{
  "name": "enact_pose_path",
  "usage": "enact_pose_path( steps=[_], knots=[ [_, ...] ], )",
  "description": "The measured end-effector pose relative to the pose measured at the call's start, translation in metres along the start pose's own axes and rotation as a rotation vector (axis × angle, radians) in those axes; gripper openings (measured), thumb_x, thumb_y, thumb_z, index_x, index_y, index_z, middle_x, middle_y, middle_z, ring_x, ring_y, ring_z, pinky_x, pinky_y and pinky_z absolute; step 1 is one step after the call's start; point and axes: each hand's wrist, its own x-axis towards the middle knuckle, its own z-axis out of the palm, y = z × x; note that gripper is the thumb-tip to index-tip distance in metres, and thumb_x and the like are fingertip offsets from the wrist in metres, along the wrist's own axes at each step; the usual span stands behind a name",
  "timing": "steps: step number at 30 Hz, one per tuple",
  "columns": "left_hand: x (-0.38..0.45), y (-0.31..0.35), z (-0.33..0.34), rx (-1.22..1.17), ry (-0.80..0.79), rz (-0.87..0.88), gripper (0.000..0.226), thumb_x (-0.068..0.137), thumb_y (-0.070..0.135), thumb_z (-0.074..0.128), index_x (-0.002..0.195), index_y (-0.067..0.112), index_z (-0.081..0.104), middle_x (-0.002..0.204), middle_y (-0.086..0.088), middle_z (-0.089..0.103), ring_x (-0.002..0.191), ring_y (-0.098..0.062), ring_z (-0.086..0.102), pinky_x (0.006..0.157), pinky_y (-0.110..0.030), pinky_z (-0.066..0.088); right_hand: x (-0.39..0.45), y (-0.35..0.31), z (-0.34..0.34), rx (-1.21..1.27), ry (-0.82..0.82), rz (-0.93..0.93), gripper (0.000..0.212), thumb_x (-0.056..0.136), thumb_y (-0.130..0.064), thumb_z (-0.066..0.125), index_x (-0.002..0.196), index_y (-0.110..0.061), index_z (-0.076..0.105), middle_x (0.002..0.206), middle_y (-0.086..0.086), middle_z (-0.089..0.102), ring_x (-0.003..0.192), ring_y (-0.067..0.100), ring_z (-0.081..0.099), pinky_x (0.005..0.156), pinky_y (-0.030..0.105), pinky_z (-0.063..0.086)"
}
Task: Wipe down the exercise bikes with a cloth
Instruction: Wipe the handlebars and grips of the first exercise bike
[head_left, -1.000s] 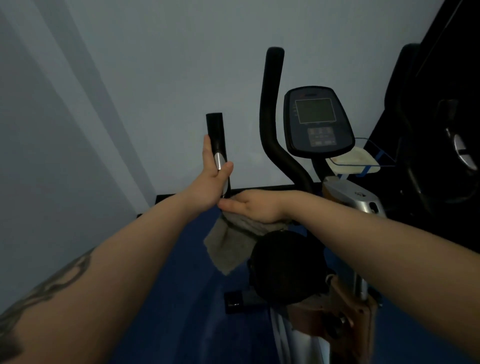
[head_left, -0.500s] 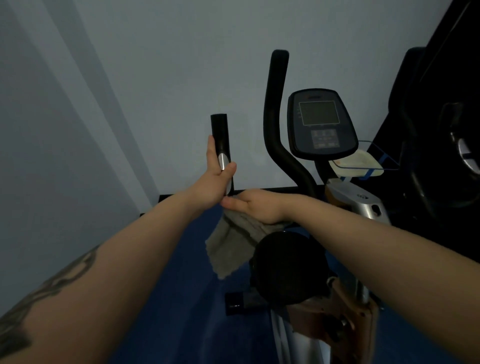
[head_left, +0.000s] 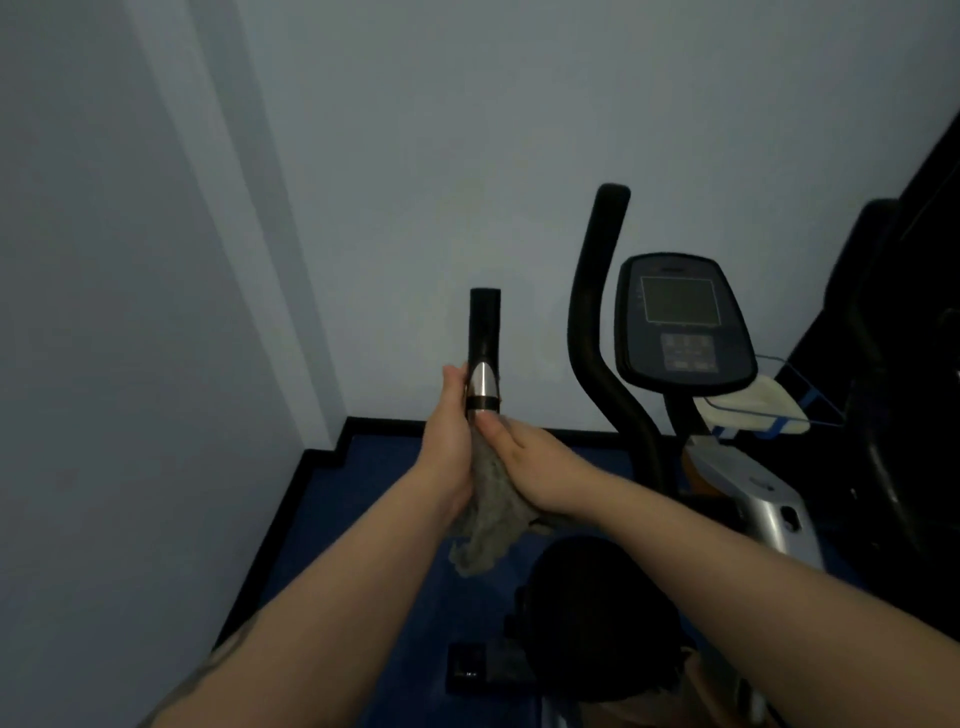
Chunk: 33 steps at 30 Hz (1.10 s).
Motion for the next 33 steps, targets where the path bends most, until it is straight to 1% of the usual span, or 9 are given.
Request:
enact_pose_path(
  steps=[4, 8, 12, 18, 21, 26, 28, 31, 33],
  knots=[
    [-0.002, -0.004, 0.007, -0.029, 0.046, 0.040, 0.057, 0.096, 0.063, 0.025, 0.132, 0.031, 0.057, 0.107, 0.004, 0.068, 0.095, -0.008, 0.065, 0.072, -0.023, 0.051, 0.017, -0.009, 0.004, 0.000, 0.165, 0.050, 0.058, 0.096, -0.063, 0.025, 0.113, -0.012, 0.048, 0.100, 0.005, 0.064, 0.090, 0.020, 0.063, 0.086, 0.044, 0.052],
    [-0.004, 0.001, 0.010, 0.105, 0.056, 0.041, 0.049, 0.096, 0.064, 0.027, 0.107, 0.032, 0.064, 0.099, 0.003, 0.070, 0.093, -0.010, 0.065, 0.071, -0.025, 0.053, 0.047, -0.029, 0.000, 0.032, 0.359, 0.080, 0.051, 0.097, -0.063, 0.023, 0.113, -0.017, 0.039, 0.095, -0.001, 0.057, 0.085, 0.018, 0.059, 0.077, 0.036, 0.050],
    [-0.003, 0.002, 0.012, 0.298, 0.098, 0.205, 0.049, 0.103, 0.052, 0.022, 0.129, 0.031, 0.058, 0.119, 0.003, 0.065, 0.107, -0.008, 0.061, 0.093, -0.026, 0.049, 0.062, -0.039, -0.005, 0.112, 0.445, 0.067, 0.043, 0.099, -0.058, 0.026, 0.112, -0.018, 0.037, 0.096, 0.000, 0.056, 0.086, 0.019, 0.058, 0.074, 0.035, 0.048],
    [-0.009, -0.022, 0.002, 0.317, 0.139, 0.274, 0.041, 0.104, 0.045, 0.029, 0.112, 0.032, 0.066, 0.105, 0.002, 0.072, 0.098, -0.007, 0.066, 0.080, -0.020, 0.052, 0.044, -0.019, 0.005, 0.108, 0.338, 0.031, 0.038, 0.098, -0.057, 0.028, 0.108, -0.021, 0.034, 0.085, -0.003, 0.057, 0.074, 0.012, 0.057, 0.058, 0.029, 0.043],
    [-0.005, -0.013, 0.004, 0.313, 0.096, 0.251, 0.041, 0.104, 0.045, 0.026, 0.131, 0.033, 0.055, 0.118, 0.007, 0.066, 0.107, -0.003, 0.062, 0.089, -0.019, 0.049, 0.066, -0.037, -0.009, 0.046, 0.416, 0.039, 0.039, 0.099, -0.056, 0.028, 0.107, -0.018, 0.031, 0.093, 0.002, 0.057, 0.080, 0.019, 0.056, 0.065, 0.033, 0.043],
    [-0.003, 0.004, 0.005, 0.251, 0.010, 0.177, 0.041, 0.103, 0.047, 0.030, 0.127, 0.029, 0.057, 0.106, 0.008, 0.070, 0.087, 0.001, 0.068, 0.064, -0.011, 0.051, 0.078, -0.050, -0.021, 0.013, 0.582, -0.088, 0.043, 0.098, -0.055, 0.032, 0.113, -0.016, 0.036, 0.111, 0.008, 0.061, 0.093, 0.026, 0.061, 0.079, 0.042, 0.051],
    [-0.005, 0.008, 0.001, 0.198, 0.009, 0.129, 0.042, 0.101, 0.051, 0.031, 0.120, 0.028, 0.060, 0.097, 0.008, 0.073, 0.086, -0.003, 0.070, 0.066, -0.016, 0.053, 0.074, -0.046, -0.020, 0.060, 0.524, -0.101, 0.042, 0.099, -0.052, 0.036, 0.118, -0.016, 0.035, 0.115, 0.009, 0.060, 0.096, 0.025, 0.060, 0.083, 0.043, 0.051],
    [-0.008, 0.005, -0.010, 0.216, 0.011, 0.112, 0.048, 0.100, 0.055, 0.030, 0.118, 0.028, 0.064, 0.104, 0.002, 0.073, 0.095, -0.010, 0.069, 0.077, -0.023, 0.056, 0.055, -0.031, -0.017, 0.128, 0.265, -0.049, 0.051, 0.098, -0.049, 0.043, 0.129, -0.012, 0.027, 0.120, 0.014, 0.057, 0.101, 0.025, 0.060, 0.091, 0.045, 0.050],
    [-0.011, 0.000, -0.016, 0.252, 0.019, 0.114, 0.050, 0.100, 0.055, 0.030, 0.130, 0.027, 0.057, 0.116, 0.002, 0.069, 0.102, -0.009, 0.066, 0.083, -0.023, 0.054, 0.037, -0.021, -0.013, 0.123, 0.117, 0.009, 0.063, 0.096, -0.052, 0.046, 0.136, -0.008, 0.023, 0.122, 0.014, 0.057, 0.104, 0.024, 0.060, 0.094, 0.042, 0.050]
  ],
)
